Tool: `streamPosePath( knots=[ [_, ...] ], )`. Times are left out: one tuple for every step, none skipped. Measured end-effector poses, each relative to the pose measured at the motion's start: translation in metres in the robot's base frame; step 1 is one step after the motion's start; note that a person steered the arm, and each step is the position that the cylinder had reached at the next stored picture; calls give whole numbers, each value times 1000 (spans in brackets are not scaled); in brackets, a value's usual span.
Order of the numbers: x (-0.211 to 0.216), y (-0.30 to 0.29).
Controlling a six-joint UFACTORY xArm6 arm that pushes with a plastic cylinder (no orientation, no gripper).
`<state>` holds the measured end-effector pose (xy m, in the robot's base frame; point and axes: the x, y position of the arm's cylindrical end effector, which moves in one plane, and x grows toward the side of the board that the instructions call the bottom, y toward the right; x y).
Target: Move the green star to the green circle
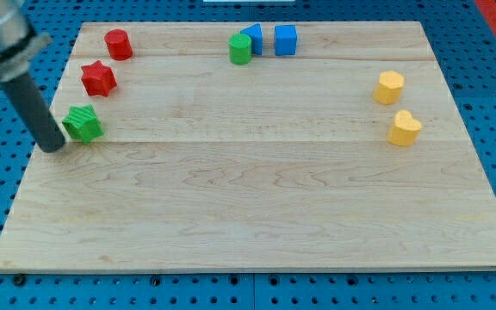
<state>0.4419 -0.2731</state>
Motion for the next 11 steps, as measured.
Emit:
streamPosePath(
  knots=[
    [-9, 57],
    [-39, 122],
    [-74, 164],
    [-109, 191],
    [-125, 191],
    [-86, 148],
    [-119, 91],
    [-148, 158],
    [-168, 207],
    [-184, 124],
    [-185, 60]
  ],
)
